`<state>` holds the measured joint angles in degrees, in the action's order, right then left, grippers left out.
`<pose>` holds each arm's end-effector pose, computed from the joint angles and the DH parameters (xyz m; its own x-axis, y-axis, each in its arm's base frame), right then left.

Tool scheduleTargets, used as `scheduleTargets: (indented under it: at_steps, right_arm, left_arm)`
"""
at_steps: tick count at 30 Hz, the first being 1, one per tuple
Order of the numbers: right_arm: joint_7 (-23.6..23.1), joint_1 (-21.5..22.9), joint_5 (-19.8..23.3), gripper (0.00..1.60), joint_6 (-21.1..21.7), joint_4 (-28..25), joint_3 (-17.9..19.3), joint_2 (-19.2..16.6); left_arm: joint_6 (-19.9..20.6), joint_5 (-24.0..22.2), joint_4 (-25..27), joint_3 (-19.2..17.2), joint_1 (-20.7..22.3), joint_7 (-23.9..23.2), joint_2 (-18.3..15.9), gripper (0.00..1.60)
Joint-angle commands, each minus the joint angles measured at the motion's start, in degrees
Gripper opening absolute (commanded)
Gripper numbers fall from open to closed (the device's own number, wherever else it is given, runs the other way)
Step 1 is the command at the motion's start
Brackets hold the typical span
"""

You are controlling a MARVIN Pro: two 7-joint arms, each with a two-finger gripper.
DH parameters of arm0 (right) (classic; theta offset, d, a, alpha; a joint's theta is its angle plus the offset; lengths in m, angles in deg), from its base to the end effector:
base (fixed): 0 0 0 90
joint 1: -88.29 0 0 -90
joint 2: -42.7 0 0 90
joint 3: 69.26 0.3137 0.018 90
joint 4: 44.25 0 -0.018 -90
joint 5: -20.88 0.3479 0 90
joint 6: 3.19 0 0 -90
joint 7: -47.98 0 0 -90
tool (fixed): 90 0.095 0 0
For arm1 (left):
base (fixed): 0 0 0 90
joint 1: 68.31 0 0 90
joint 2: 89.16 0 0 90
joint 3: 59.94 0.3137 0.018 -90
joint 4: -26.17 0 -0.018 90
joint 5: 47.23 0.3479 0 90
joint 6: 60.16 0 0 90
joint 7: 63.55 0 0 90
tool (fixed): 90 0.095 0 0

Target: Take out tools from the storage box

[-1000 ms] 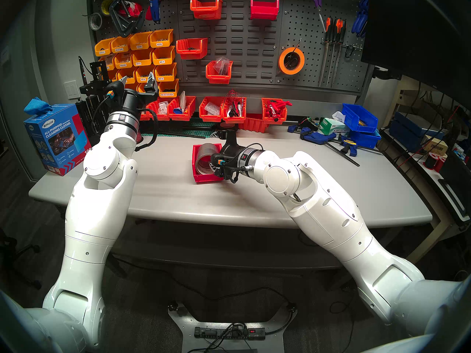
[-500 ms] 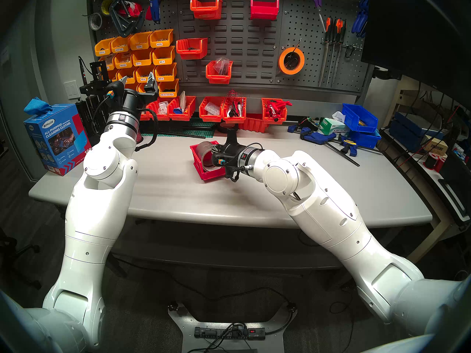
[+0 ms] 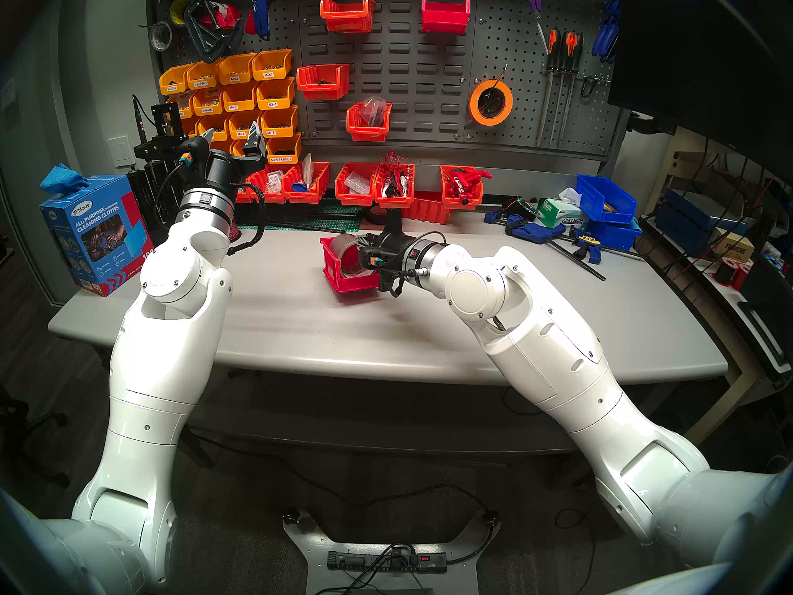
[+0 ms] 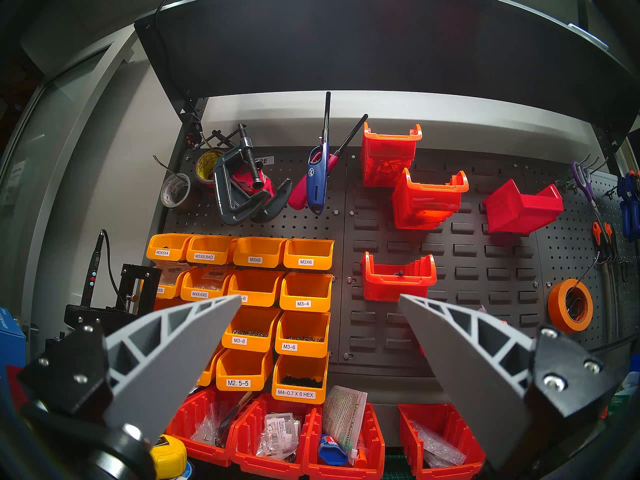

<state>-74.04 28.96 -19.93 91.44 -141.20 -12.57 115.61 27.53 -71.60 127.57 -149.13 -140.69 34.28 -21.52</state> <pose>0.5033 0.1699 -0.1482 -0.6049 0.7374 0.3004 0.3184 -0.1217 0.9401 0.5020 0.0999 -0.0764 -0.4989 0.0477 0.8653 0.0197 -0.9976 0.0664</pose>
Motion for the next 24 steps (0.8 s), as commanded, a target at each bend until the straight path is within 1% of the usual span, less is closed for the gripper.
scheduleTargets:
  at_steps: [1, 7, 9, 13, 19, 24]
  right_arm:
    - [5.2, 2.3, -0.9, 0.00, -2.9, 0.7, 1.7, 0.9]
    - [9.6, 1.9, -2.7, 0.00, -5.6, 1.4, 1.4, 0.8]
    - [10.2, 2.0, -2.9, 0.00, -6.6, 1.6, 1.4, 0.6]
    - [9.6, 1.8, -1.9, 0.00, -8.1, 1.9, 1.2, 0.7]
    - [9.4, 0.3, -1.9, 0.00, -8.0, 1.4, 1.2, 0.8]
    - [9.6, -0.6, -2.3, 0.00, -8.5, 1.4, 1.6, -0.1]
  left_arm:
    - [0.0, 0.0, 0.5, -0.2, 0.6, 0.1, 0.0, 1.60]
    - [0.0, 0.0, 0.5, -0.2, 0.7, 0.1, 0.0, 1.60]
    - [0.0, 0.0, 0.5, -0.2, 0.7, 0.1, 0.0, 1.60]
    - [0.1, 0.0, 0.5, -0.2, 0.7, 0.1, 0.0, 1.60]
    - [0.1, 0.0, 0.5, -0.2, 0.7, 0.1, 0.0, 1.60]
    - [0.1, 0.0, 0.5, -0.2, 0.7, 0.1, 0.0, 1.60]
